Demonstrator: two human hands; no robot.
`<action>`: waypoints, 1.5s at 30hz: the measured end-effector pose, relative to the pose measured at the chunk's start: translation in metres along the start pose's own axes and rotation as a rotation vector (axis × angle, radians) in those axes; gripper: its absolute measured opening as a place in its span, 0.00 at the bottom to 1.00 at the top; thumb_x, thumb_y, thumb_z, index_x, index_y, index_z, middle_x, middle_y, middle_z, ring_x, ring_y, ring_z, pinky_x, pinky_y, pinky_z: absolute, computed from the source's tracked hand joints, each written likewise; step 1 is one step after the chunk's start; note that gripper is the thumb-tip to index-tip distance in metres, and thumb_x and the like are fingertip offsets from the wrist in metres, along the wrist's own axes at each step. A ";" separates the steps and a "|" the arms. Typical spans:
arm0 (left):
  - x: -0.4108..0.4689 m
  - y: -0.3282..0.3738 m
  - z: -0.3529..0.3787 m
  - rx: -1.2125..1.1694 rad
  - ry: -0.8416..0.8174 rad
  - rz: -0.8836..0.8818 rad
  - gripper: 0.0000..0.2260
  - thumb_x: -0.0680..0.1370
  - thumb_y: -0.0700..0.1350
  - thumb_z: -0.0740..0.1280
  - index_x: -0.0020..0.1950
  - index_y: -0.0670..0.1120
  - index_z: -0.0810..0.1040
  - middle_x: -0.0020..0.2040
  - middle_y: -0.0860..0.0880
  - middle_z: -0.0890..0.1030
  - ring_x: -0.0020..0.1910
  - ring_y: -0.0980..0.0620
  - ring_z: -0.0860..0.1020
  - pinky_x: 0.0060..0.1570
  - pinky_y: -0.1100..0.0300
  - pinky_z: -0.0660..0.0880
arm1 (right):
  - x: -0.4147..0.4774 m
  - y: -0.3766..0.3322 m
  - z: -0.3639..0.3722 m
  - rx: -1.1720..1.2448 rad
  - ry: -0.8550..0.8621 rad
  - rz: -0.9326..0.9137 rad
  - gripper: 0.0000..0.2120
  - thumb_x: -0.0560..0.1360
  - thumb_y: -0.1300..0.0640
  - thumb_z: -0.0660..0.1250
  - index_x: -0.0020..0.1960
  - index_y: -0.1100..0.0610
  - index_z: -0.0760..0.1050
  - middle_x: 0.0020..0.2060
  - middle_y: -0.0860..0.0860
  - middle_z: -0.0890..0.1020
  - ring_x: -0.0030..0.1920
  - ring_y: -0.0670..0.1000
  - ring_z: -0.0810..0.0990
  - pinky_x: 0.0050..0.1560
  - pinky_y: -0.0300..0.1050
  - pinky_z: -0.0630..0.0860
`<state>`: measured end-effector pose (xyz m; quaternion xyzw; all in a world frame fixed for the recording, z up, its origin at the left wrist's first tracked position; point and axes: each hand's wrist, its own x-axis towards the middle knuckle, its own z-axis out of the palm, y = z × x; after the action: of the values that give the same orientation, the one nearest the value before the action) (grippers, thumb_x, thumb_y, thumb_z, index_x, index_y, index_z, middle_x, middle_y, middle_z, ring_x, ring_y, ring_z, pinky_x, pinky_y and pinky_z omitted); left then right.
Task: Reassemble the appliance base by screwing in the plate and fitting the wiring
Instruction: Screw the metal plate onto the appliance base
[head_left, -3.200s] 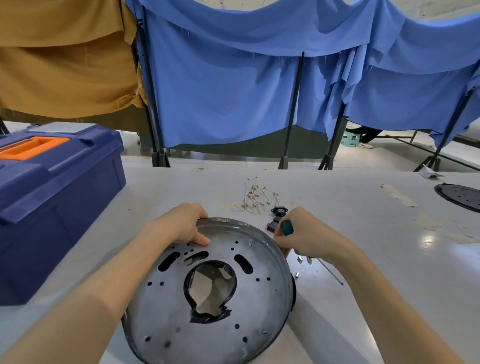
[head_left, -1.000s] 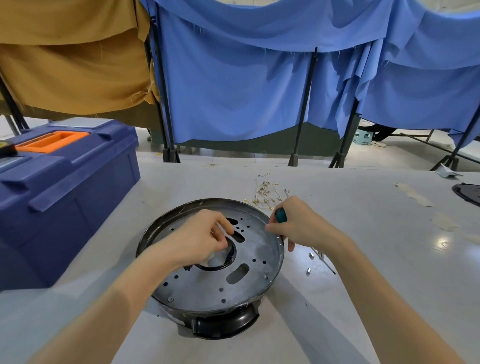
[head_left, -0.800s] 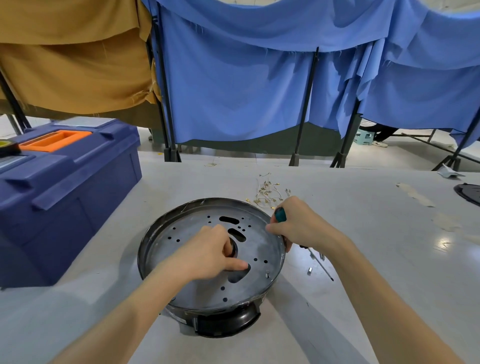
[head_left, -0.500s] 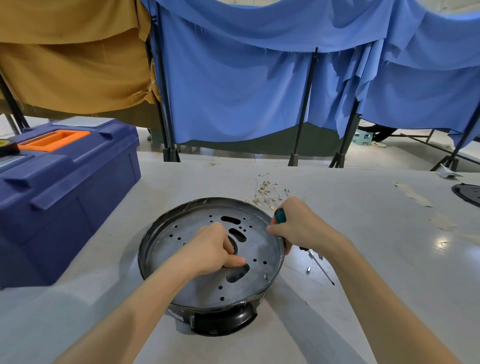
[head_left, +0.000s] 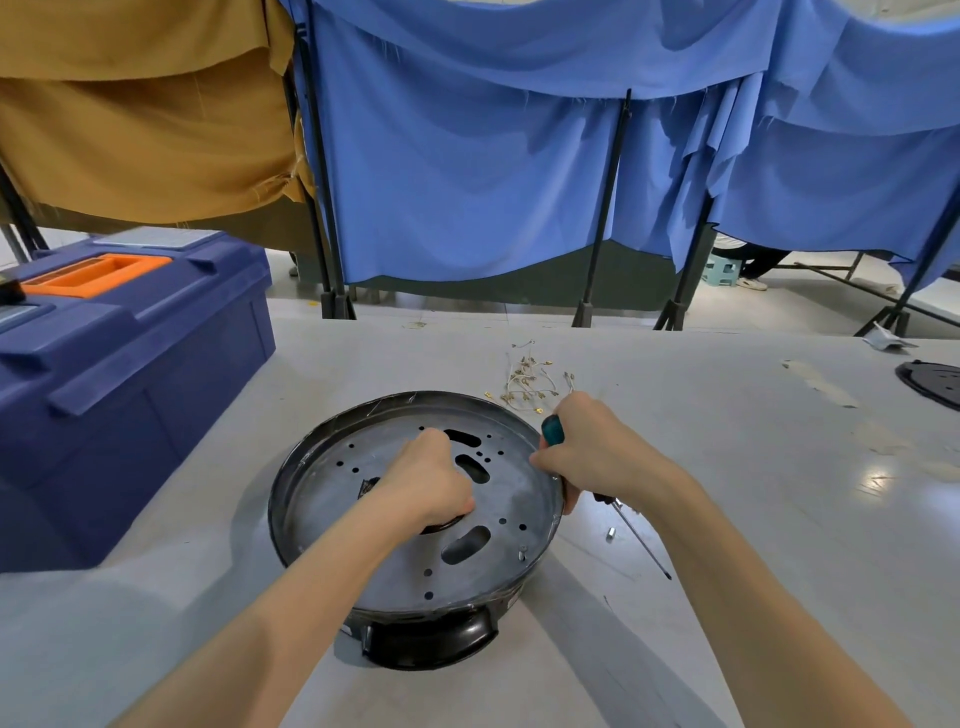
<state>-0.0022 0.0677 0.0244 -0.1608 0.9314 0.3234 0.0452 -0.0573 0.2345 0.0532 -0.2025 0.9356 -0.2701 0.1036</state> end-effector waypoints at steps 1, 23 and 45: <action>0.000 0.001 0.001 0.024 -0.011 0.014 0.19 0.73 0.32 0.63 0.30 0.46 0.58 0.25 0.50 0.59 0.24 0.51 0.57 0.25 0.63 0.54 | -0.002 0.000 -0.001 0.000 -0.017 0.006 0.07 0.76 0.66 0.62 0.41 0.60 0.66 0.27 0.66 0.78 0.21 0.54 0.80 0.23 0.38 0.63; 0.005 -0.006 -0.016 0.280 0.149 0.390 0.06 0.74 0.45 0.72 0.48 0.47 0.78 0.38 0.53 0.76 0.43 0.49 0.76 0.49 0.54 0.73 | -0.018 -0.006 0.004 0.129 0.043 0.164 0.13 0.77 0.63 0.64 0.41 0.58 0.60 0.42 0.59 0.72 0.26 0.59 0.83 0.21 0.36 0.60; -0.074 -0.045 0.025 0.328 0.562 0.859 0.18 0.57 0.43 0.84 0.45 0.46 0.85 0.38 0.53 0.81 0.40 0.56 0.68 0.42 0.63 0.66 | -0.029 0.001 -0.002 0.469 0.389 0.052 0.09 0.78 0.65 0.65 0.41 0.68 0.75 0.30 0.65 0.81 0.24 0.55 0.82 0.19 0.34 0.67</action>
<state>0.0823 0.0697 -0.0082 0.1635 0.9278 0.1076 -0.3175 -0.0318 0.2488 0.0570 -0.0937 0.8548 -0.5098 -0.0266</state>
